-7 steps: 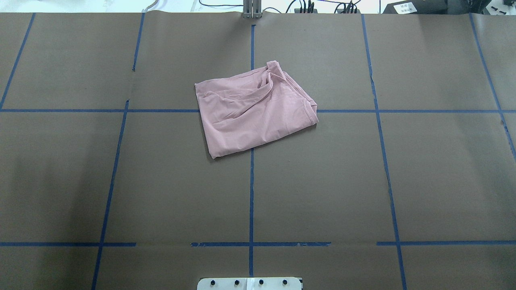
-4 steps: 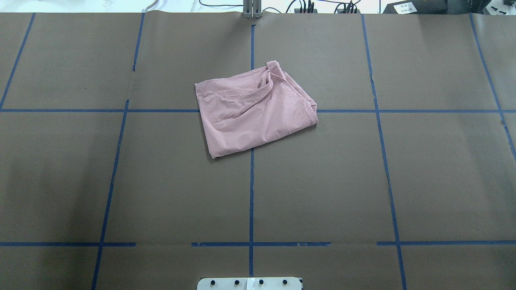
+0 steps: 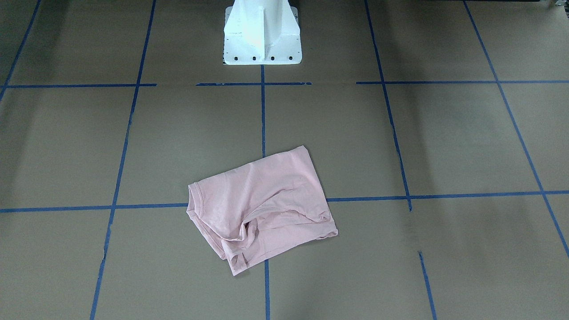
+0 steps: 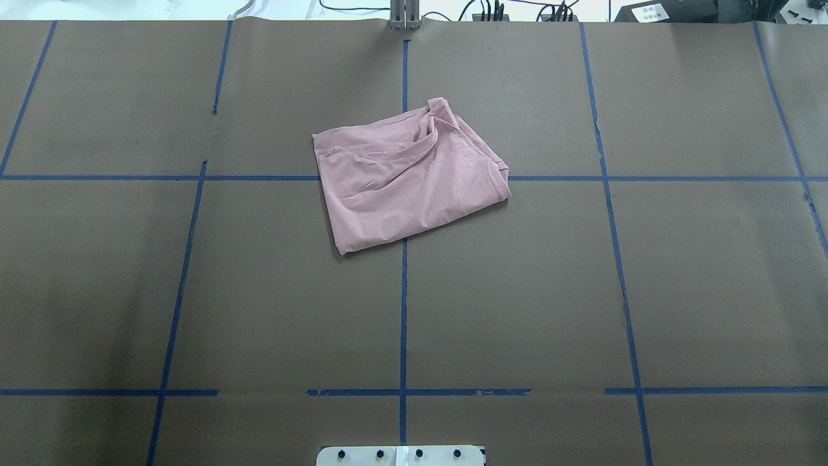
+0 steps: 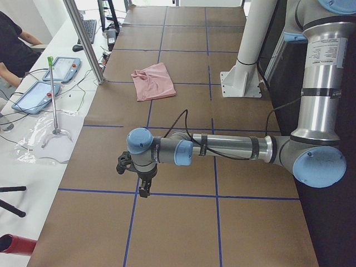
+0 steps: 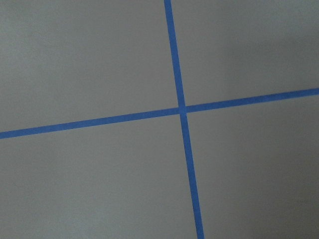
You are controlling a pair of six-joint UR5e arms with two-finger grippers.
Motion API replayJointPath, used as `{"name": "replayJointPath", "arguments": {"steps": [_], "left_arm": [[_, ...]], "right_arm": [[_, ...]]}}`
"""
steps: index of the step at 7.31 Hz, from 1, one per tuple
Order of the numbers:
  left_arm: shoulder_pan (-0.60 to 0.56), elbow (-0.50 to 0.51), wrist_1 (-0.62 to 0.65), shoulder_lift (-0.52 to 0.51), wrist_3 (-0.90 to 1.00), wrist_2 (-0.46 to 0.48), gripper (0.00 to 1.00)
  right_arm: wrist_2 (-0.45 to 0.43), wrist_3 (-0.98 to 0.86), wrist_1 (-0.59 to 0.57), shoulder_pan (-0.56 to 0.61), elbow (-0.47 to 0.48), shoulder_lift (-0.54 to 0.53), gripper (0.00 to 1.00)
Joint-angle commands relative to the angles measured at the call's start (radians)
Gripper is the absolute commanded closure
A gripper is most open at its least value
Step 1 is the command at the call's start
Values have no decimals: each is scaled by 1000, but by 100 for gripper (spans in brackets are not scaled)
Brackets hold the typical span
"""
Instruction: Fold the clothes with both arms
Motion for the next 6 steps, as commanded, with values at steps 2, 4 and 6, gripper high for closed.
{"name": "replayJointPath", "arguments": {"steps": [2,4,6], "left_arm": [[-1,-7,9,2,17,-2,0],[-2,-5,9,2,13,-2,0],[-1,4,8,2,17,-4,0]], "right_arm": [[-39,90,90,-7,-5,-21,0],[-36,92,90,-9,-6,-21,0],[-39,91,92,-9,-6,-21,0]]}}
